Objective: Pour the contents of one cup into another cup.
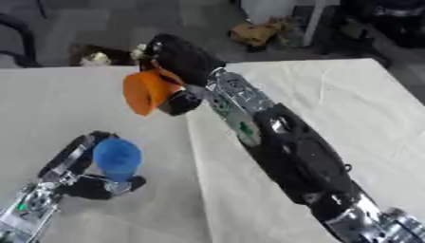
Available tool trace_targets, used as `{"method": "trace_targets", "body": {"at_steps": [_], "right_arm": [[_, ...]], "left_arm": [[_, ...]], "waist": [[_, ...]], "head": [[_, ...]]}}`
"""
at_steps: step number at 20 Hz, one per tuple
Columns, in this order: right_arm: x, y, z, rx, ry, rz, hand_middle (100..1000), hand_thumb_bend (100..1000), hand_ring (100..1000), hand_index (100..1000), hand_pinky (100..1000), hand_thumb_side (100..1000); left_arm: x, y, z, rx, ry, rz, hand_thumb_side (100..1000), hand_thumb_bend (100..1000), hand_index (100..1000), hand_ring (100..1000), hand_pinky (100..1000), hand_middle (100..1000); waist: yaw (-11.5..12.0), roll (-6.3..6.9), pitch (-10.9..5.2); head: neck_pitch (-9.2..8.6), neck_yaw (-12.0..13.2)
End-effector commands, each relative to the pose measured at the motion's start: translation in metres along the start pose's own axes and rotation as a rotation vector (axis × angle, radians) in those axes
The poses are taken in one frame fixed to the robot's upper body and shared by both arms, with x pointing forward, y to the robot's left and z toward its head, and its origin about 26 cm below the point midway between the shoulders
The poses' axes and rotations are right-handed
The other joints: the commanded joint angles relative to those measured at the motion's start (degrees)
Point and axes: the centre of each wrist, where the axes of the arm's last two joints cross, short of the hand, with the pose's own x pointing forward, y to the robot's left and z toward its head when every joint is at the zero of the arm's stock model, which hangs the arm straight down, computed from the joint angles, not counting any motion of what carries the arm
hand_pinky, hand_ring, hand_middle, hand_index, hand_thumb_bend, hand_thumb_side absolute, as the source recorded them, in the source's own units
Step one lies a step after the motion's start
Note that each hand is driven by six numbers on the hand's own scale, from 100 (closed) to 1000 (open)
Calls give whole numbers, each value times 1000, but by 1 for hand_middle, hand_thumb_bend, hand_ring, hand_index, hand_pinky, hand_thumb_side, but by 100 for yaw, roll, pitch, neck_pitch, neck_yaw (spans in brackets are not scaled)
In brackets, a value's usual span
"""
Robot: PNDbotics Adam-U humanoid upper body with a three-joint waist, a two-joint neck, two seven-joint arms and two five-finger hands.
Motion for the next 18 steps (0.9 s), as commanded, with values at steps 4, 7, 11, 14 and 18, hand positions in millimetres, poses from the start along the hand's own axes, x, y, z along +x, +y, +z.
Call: {"method": "trace_targets", "body": {"at_steps": [4,7,11,14,18], "right_arm": [[-1,-18,-4,-27,-23,38,480,136,818,510,948,116],[-2,-19,-3,-24,-27,43,480,136,819,511,949,115],[-2,-19,-3,-22,-29,44,480,136,819,512,949,114],[-1,-18,-3,-20,-31,41,480,135,819,513,950,115],[-3,-19,-2,-24,-22,36,480,137,818,513,949,116]], "left_arm": [[5,3,-2,-9,-24,-10,100,116,330,477,640,137],[5,4,-2,-14,-26,-8,100,118,331,476,639,136],[5,4,-1,-15,-29,-5,100,118,315,465,634,114],[5,5,-1,-5,-31,-3,100,117,208,428,618,100],[2,5,1,2,-19,-7,100,120,207,434,618,100]], "waist": [[-13,-6,-95],[-19,-12,-97],[-26,-18,-98],[-21,-18,-101],[-19,-17,-104]], "head": [[-41,11],[-47,14],[-52,18],[-56,19],[-54,14]]}}
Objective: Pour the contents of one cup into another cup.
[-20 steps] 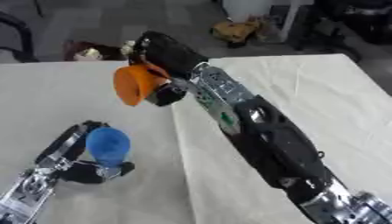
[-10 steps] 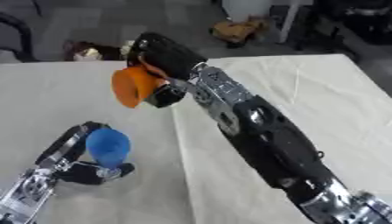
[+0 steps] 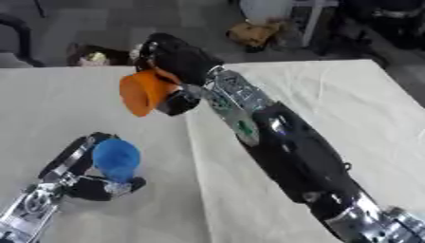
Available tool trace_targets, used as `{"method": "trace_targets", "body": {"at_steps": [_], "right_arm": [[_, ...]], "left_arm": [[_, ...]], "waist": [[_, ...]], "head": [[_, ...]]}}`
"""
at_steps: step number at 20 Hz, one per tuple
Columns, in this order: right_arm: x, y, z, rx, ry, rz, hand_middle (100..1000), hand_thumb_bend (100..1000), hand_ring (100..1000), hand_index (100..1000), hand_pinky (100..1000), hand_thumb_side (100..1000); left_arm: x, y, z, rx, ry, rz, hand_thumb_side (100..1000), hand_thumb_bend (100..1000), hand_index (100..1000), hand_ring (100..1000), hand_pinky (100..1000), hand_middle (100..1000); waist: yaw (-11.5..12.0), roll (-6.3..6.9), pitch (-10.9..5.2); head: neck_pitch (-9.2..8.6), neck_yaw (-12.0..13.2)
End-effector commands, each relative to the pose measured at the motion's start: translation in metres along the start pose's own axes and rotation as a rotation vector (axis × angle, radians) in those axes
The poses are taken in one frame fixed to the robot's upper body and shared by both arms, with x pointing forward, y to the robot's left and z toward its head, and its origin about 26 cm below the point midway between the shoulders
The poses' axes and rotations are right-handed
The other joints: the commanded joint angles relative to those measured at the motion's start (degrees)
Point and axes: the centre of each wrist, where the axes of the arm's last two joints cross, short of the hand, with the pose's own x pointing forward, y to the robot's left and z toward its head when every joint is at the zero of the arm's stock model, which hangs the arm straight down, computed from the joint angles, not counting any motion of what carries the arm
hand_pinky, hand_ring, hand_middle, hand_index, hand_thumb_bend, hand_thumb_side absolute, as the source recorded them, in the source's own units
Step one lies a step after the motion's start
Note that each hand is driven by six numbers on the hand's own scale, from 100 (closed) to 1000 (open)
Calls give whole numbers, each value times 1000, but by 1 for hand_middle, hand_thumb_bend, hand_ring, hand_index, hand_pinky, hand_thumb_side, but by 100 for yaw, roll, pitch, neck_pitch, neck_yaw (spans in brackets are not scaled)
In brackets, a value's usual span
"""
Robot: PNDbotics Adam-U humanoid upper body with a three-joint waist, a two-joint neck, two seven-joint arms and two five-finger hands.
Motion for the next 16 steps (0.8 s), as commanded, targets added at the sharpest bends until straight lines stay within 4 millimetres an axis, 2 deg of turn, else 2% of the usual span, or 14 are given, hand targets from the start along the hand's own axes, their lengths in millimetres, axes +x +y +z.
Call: {"method": "trace_targets", "body": {"at_steps": [1,16], "right_arm": [[-4,-16,0,-30,-4,26,480,137,819,513,950,117],[7,-20,-6,-7,-74,90,487,127,828,520,964,124]], "left_arm": [[3,5,0,6,-8,-20,100,120,212,436,620,100],[0,3,-3,-21,1,-54,100,124,212,442,627,100]], "waist": [[-2,12,-103],[-20,-2,-117]], "head": [[-50,10],[-54,21]]}}
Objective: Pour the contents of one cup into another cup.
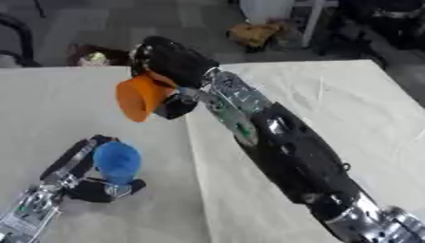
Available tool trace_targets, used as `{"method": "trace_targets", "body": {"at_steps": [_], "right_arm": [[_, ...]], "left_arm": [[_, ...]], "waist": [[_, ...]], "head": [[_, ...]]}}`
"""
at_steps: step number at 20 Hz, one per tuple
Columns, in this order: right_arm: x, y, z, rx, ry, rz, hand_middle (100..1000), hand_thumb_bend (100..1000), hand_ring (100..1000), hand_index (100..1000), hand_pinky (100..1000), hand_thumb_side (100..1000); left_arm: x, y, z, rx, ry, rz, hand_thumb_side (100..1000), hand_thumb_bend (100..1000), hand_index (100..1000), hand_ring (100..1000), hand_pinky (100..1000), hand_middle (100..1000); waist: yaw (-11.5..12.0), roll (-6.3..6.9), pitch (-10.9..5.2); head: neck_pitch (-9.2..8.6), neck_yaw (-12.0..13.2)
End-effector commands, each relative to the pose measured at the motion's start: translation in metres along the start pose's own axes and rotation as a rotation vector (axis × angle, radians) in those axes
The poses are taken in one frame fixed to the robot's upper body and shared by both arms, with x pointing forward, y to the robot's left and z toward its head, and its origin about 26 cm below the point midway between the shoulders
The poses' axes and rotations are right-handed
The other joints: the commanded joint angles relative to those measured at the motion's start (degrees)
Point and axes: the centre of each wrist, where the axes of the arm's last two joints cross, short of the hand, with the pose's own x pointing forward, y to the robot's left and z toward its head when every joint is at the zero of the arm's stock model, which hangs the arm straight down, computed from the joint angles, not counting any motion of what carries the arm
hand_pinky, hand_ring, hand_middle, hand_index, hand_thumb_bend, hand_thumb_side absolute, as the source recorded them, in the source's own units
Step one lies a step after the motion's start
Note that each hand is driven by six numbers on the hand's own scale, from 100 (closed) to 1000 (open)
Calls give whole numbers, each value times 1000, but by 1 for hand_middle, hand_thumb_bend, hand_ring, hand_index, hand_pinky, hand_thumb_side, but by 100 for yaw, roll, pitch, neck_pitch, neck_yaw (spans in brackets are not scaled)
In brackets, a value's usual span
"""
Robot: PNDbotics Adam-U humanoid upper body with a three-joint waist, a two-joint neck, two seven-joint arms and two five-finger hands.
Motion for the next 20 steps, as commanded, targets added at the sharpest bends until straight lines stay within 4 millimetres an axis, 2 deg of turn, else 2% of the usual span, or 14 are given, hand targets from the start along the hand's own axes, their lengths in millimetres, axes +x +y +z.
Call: {"method": "trace_targets", "body": {"at_steps": [1,14,20], "right_arm": [[-1,-19,-3,-26,-25,64,487,138,828,521,965,110],[6,-30,-5,-13,-66,164,496,147,838,530,982,100],[7,-31,-5,-12,-75,196,498,150,840,468,986,100]], "left_arm": [[6,4,-3,-4,-21,-22,100,119,212,442,628,100],[4,4,-3,-4,-16,-25,100,119,208,442,628,100],[4,4,-3,-3,-17,-24,100,120,206,442,629,100]], "waist": [[-11,4,-120],[-44,-7,-143],[-51,-10,-143]], "head": [[-52,21],[-62,39],[-65,40]]}}
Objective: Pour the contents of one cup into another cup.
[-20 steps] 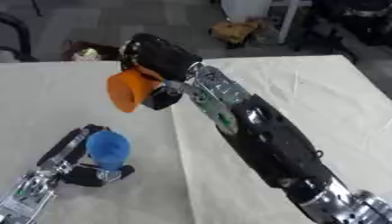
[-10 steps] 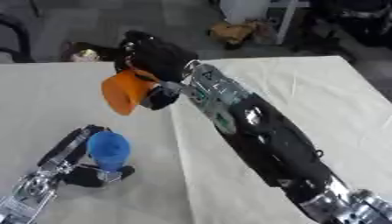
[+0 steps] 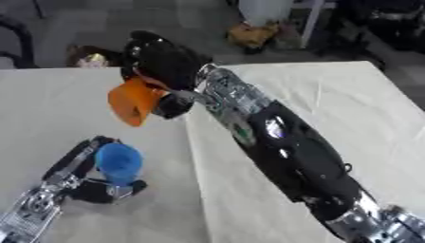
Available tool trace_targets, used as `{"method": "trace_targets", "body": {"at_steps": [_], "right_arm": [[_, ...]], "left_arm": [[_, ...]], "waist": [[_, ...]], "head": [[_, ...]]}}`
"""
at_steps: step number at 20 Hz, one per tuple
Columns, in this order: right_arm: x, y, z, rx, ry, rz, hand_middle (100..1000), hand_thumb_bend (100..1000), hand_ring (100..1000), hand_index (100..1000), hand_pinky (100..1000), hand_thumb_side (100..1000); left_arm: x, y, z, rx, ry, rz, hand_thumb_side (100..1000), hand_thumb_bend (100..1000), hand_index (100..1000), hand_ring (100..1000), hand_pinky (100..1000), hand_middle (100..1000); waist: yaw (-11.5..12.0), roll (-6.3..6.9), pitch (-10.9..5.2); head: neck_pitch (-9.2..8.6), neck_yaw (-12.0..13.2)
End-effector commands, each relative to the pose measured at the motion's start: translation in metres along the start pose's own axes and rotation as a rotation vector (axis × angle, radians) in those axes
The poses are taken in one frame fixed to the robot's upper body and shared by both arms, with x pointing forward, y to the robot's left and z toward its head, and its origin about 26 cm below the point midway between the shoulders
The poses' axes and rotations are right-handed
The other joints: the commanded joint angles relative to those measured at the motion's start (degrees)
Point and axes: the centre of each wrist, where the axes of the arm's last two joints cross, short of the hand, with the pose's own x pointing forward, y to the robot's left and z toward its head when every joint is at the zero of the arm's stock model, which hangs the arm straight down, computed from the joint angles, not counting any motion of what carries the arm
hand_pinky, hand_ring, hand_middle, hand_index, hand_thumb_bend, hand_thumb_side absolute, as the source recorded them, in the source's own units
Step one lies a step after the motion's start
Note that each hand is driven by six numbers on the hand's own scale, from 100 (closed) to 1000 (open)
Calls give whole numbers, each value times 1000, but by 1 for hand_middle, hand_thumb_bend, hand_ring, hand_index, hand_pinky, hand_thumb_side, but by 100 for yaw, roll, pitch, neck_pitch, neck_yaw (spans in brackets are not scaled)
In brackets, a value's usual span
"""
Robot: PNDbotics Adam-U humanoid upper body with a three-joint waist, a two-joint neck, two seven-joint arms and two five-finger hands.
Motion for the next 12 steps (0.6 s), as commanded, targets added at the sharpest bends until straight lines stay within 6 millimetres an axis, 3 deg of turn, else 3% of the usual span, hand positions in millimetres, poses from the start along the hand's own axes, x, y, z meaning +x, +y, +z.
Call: {"method": "trace_targets", "body": {"at_steps": [1,12], "right_arm": [[-5,-17,-1,-25,-10,61,498,150,840,456,986,100],[-4,-18,-1,-23,-18,78,499,155,842,462,991,100]], "left_arm": [[6,4,-3,0,-24,-20,100,119,205,442,630,100],[7,4,-3,0,-25,-16,100,121,202,441,631,100]], "waist": [[-12,12,-120],[-15,4,-123]], "head": [[-62,14],[-73,10]]}}
